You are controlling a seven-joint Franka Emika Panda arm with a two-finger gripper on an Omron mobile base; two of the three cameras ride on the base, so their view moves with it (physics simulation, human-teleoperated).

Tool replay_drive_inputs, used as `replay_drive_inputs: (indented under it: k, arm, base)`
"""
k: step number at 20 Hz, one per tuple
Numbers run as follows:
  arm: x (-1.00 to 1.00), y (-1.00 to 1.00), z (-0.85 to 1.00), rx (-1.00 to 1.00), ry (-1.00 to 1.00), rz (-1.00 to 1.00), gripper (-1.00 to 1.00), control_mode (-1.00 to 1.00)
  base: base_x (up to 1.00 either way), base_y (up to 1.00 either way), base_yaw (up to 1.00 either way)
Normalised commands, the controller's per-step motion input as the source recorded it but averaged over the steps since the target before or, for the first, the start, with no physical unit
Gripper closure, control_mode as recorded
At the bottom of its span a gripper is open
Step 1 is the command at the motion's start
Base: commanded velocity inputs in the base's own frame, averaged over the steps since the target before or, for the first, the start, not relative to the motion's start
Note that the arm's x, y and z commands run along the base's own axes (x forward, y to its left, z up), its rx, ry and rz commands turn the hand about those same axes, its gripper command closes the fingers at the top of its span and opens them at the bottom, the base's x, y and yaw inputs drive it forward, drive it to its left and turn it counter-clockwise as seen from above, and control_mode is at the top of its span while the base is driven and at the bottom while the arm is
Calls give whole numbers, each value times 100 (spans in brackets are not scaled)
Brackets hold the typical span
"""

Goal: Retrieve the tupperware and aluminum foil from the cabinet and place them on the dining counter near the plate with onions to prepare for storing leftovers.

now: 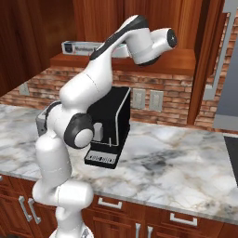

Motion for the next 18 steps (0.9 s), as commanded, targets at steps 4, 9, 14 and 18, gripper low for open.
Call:
replay_drive_inputs:
  k: [4,9,14,18]
  arm:
    - [26,0,0,0,0,17,-100,-100]
    - [24,0,-2,0,0,18,-100,-100]
    - [8,9,-19,-7,0,18,100,-100]
    - [-18,33,-37,-11,-6,5,100,-100]
  base:
    - [0,0,0]
    - [0,0,0]
    - [0,0,0]
    - [0,0,0]
